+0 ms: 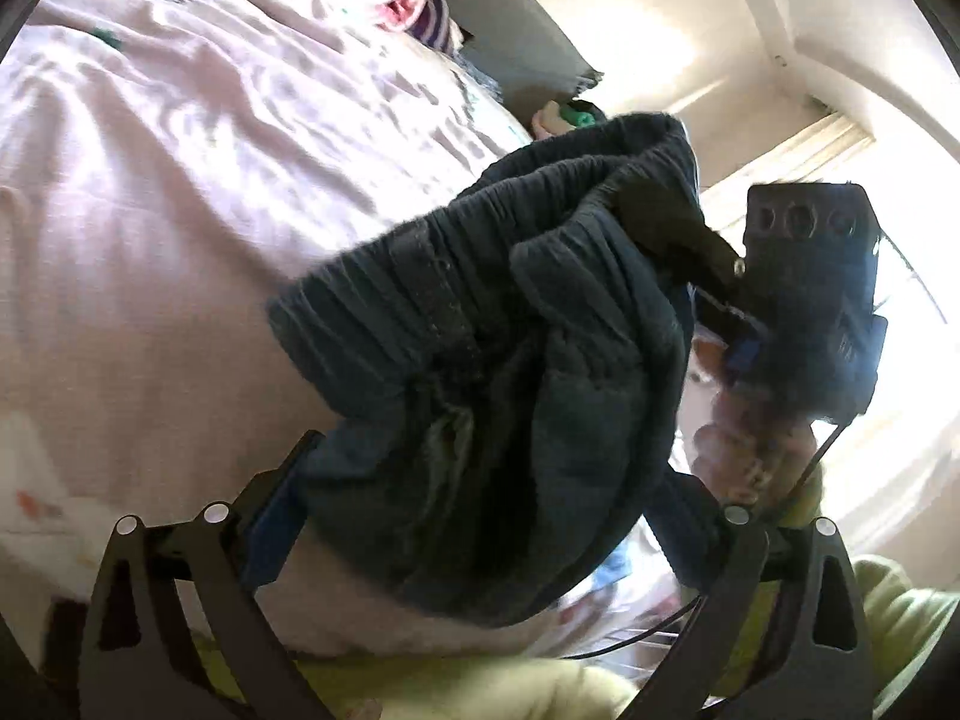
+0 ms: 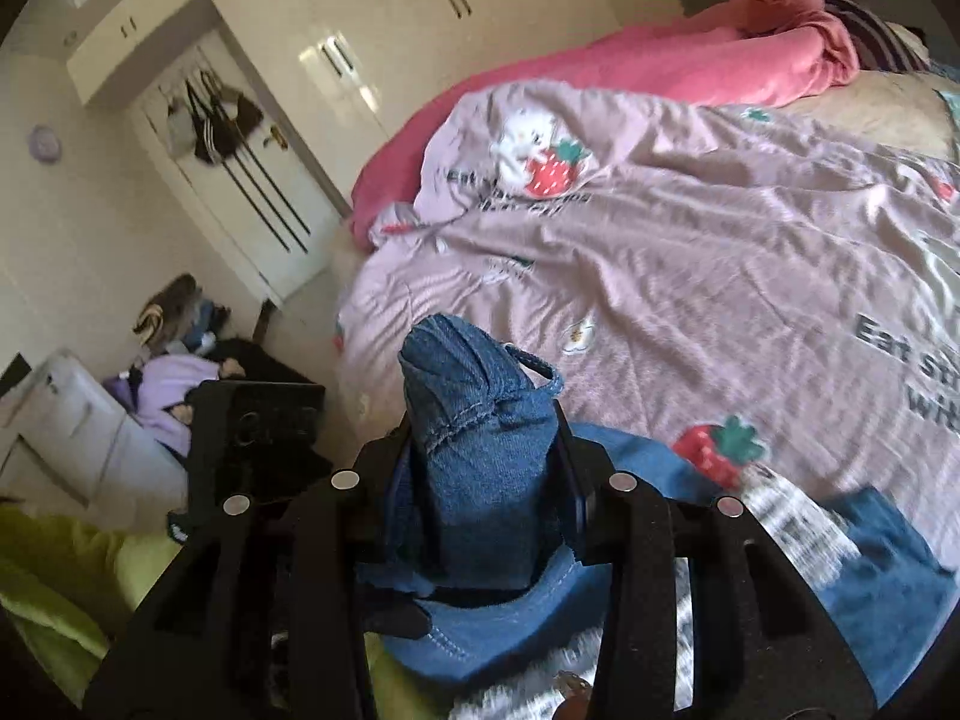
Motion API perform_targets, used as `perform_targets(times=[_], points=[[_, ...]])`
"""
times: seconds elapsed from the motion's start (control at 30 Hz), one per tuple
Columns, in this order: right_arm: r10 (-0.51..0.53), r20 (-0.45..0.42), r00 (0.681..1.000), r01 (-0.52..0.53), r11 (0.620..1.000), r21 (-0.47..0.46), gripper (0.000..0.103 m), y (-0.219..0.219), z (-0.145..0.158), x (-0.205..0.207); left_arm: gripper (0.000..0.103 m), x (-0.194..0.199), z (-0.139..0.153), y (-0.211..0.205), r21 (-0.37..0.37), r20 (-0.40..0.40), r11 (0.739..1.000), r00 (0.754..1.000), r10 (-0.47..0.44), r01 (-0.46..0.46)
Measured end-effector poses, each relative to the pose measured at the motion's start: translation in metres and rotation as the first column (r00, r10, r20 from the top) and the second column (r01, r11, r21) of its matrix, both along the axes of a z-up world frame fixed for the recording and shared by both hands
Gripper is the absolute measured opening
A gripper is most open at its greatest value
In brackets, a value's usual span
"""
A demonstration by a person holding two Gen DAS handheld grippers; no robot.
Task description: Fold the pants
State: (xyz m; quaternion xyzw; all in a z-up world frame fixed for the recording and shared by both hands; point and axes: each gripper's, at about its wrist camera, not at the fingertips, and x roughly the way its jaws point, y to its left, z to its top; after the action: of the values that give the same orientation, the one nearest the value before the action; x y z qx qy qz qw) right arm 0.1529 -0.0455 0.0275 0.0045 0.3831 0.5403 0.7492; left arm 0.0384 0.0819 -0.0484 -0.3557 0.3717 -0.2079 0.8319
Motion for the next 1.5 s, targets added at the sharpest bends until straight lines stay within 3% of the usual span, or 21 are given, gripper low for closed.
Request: perform_targets(times=[0.07,0.17,0.23,0.4,0.5,0.63,0.67,0.73,0.8,0.97,1.1,1.2,1.3,1.5], points=[[-0.030,0.000,1.000,0.030,0.999,0.014,0.033,-0.017,0.001,0.001,0.096,0.004,0.009,-0.014,-0.024,0.022,0.999,0.999,-0.027,0.028],[-0.079,0.004,0.997,0.078,0.996,0.032,0.037,-0.043,0.000,0.001,0.096,0.000,0.029,-0.040,0.009,0.082,0.997,0.993,-0.079,0.079],[-0.154,0.014,0.988,0.154,0.988,0.024,0.062,-0.072,-0.002,0.000,0.096,-0.003,0.038,-0.060,0.034,0.109,0.990,0.984,-0.138,0.135],[-0.353,0.053,0.934,0.356,0.933,-0.045,0.067,-0.133,-0.016,-0.008,0.097,-0.011,0.040,-0.113,0.166,0.101,0.950,0.953,-0.284,0.265],[-0.387,0.056,0.920,0.391,0.917,-0.082,0.069,-0.141,-0.025,-0.014,0.097,-0.007,0.031,-0.132,0.237,0.055,0.922,0.943,-0.328,0.307],[-0.360,0.074,0.930,0.368,0.916,-0.158,0.070,-0.128,-0.042,-0.016,0.097,-0.006,0.013,-0.151,0.360,-0.019,0.878,0.943,-0.332,0.316],[-0.366,0.097,0.925,0.379,0.903,-0.203,0.070,-0.124,-0.048,-0.016,0.097,-0.007,0.012,-0.151,0.370,-0.024,0.873,0.943,-0.331,0.316],[-0.398,0.170,0.901,0.433,0.840,-0.327,0.071,-0.120,-0.067,-0.010,0.097,-0.001,0.013,-0.149,0.370,-0.020,0.873,0.942,-0.335,0.318],[-0.430,0.113,0.896,0.443,0.839,-0.316,0.072,-0.131,-0.078,-0.004,0.097,-0.003,0.009,-0.144,0.355,-0.014,0.878,0.941,-0.337,0.320],[-0.433,0.100,0.896,0.444,0.870,-0.216,0.075,-0.147,-0.060,-0.014,0.098,-0.014,0.024,-0.132,0.334,0.021,0.902,0.954,-0.298,0.274],[-0.453,0.172,0.875,0.478,0.865,-0.155,0.082,-0.164,-0.031,-0.034,0.098,-0.018,0.042,-0.102,0.391,0.048,0.907,0.981,-0.188,0.155],[-0.440,0.230,0.868,0.476,0.869,-0.132,0.085,-0.170,-0.015,-0.053,0.098,-0.013,0.046,-0.079,0.386,0.042,0.918,0.992,-0.118,0.093],[-0.395,0.291,0.871,0.445,0.886,-0.129,0.087,-0.169,-0.006,-0.075,0.098,-0.001,0.052,-0.053,0.429,0.039,0.903,0.999,-0.016,-0.002],[-0.232,0.371,0.899,0.312,0.934,-0.173,0.087,-0.146,-0.004,-0.119,0.098,0.014,0.064,-0.031,0.420,0.028,0.907,0.999,0.037,-0.045]])
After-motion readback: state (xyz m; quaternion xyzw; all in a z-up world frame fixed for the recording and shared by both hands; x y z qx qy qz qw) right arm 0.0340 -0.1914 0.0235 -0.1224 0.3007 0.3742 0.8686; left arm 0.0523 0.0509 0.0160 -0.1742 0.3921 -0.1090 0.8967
